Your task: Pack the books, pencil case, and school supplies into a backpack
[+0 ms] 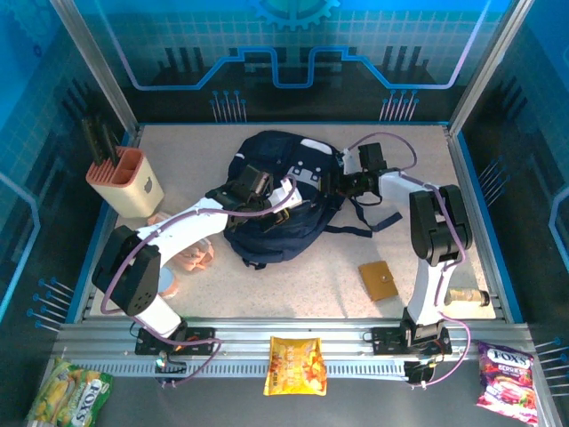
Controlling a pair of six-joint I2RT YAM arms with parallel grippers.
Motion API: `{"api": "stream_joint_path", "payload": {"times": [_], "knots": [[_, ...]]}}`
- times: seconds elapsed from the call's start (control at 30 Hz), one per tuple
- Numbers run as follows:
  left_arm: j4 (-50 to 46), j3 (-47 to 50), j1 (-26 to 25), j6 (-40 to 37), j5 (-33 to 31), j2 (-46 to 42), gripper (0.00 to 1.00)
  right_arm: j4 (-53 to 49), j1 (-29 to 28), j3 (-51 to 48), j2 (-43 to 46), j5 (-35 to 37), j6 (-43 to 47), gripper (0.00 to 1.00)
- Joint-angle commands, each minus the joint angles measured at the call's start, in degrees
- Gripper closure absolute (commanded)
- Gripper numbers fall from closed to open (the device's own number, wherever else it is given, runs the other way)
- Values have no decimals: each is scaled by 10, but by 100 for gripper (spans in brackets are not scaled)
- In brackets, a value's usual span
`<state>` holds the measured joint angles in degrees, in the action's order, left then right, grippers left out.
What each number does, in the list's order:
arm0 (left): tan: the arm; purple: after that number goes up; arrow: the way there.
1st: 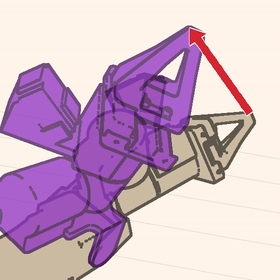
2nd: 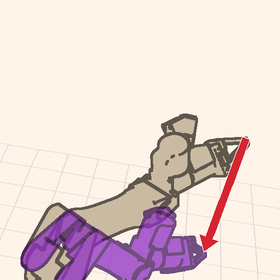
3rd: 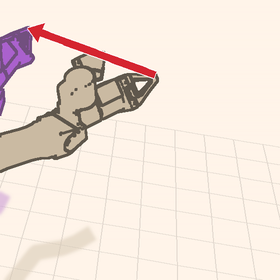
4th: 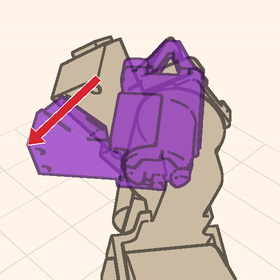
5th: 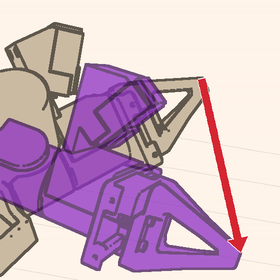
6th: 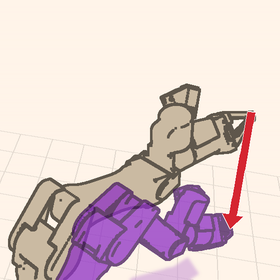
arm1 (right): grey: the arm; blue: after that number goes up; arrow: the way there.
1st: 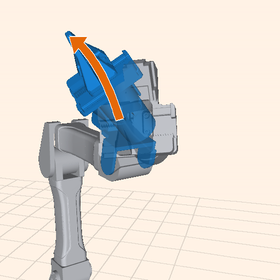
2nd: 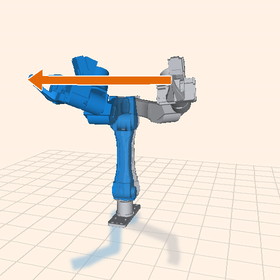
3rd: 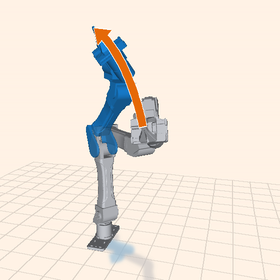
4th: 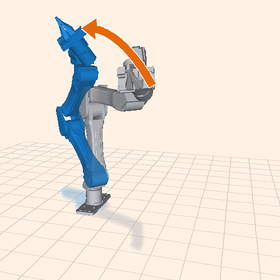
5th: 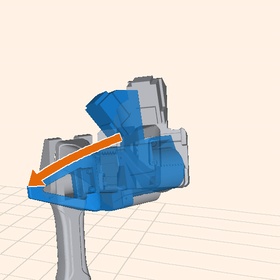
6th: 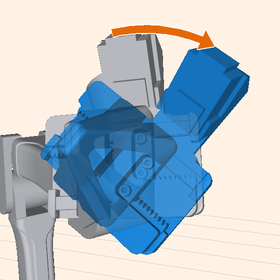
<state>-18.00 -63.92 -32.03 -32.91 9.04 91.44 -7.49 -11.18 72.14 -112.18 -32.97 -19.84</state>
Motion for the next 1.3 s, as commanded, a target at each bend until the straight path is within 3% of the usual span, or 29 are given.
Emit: {"api": "stream_joint_path", "payload": {"times": [0.0, 0.33, 0.47, 0.67, 0.97, 1.27], "knots": [[24, -9, 2, 19, 15, -7, 95, -36, -2, -15, 17, -54, 4, 60], [22, -9, 3, 21, 13, -8, 95, -63, -3, -3, -2, -18, 19, 73], [22, -9, 3, 23, 13, -8, 95, -66, -3, 1, 0, -4, 20, 86], [23, -16, 4, 44, -3, -3, 97, -1, -3, -40, 55, -9, -9, 97], [28, -51, 18, 118, 14, 19, 97, 144, -2, -147, 160, -41, -74, 100], [12, -109, 19, 179, 24, 71, 97, 203, -24, -214, 241, -39, -100, 100]]}}
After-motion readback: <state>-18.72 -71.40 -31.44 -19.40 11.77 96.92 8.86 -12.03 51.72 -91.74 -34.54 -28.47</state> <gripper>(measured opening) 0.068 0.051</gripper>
